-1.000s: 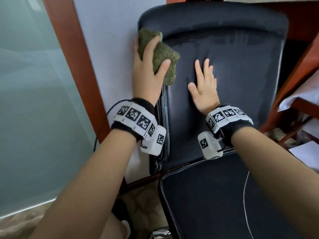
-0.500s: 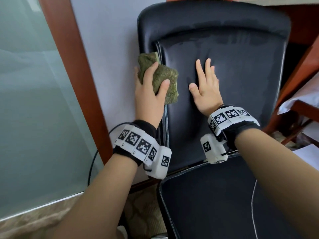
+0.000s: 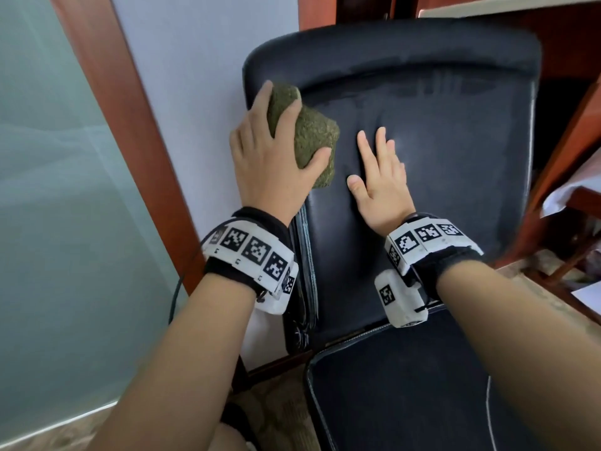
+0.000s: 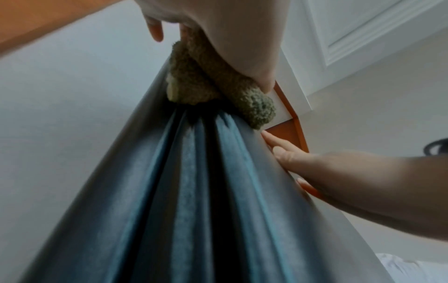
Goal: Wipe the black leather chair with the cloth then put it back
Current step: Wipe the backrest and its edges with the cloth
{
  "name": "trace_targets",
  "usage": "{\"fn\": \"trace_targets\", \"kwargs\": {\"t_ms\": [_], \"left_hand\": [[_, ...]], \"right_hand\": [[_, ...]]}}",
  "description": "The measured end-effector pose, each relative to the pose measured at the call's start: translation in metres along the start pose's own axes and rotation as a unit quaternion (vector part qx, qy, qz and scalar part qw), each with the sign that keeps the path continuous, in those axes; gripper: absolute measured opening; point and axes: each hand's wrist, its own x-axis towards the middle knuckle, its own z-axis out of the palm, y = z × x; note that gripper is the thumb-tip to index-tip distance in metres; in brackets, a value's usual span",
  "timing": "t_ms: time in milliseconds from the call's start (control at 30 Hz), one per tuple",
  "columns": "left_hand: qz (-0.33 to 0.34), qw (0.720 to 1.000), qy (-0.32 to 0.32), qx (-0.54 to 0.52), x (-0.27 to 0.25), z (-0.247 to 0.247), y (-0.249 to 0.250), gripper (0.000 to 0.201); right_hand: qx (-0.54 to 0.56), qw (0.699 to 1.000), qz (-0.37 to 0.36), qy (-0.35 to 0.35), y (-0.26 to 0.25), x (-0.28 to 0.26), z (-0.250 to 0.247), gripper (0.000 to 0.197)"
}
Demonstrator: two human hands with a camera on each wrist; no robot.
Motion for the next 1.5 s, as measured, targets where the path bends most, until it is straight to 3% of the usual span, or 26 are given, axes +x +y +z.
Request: {"fn": "trace_targets", "kwargs": {"t_ms": [367,500,633,700,800,1067,1267,1500], "left_hand": [[-0.065,0.991,-0.049,-0.108,-0.063,0.005,0.005,0.049],[-0.048,0.991,-0.056,-0.115,-0.063,-0.002,0.004,0.046],[-0.003,0.993,-0.014,-0.121,-0.035,-0.012,0.0,0.042],[-0.009,0.993,0.003,-0.121,-0.013,-0.016,-0.002,0.044],[-0.039,0.994,-0.039,-0.095,0.005,-0.014,-0.006,0.049],[-0.042,0.991,-0.069,-0.103,-0.041,-0.001,-0.011,0.05],[-0.003,0.991,-0.087,-0.103,-0.088,0.002,-0.009,0.046],[0.03,0.992,-0.048,-0.114,-0.061,-0.015,-0.008,0.045]], "right_hand": [[-0.006,1.0,0.001,-0.019,-0.001,-0.004,-0.006,0.059],[-0.008,1.0,0.001,-0.017,-0.003,-0.004,-0.005,0.059],[-0.013,1.0,0.004,-0.015,-0.002,-0.004,-0.006,0.059],[-0.014,1.0,0.007,-0.017,-0.002,-0.005,-0.006,0.059],[-0.01,1.0,0.007,-0.016,-0.001,-0.004,-0.005,0.059],[-0.016,1.0,0.002,-0.013,0.002,-0.003,-0.001,0.059],[-0.014,1.0,0.008,-0.01,0.001,-0.003,-0.004,0.059],[-0.014,1.0,0.014,-0.002,-0.001,-0.004,-0.003,0.059]]}}
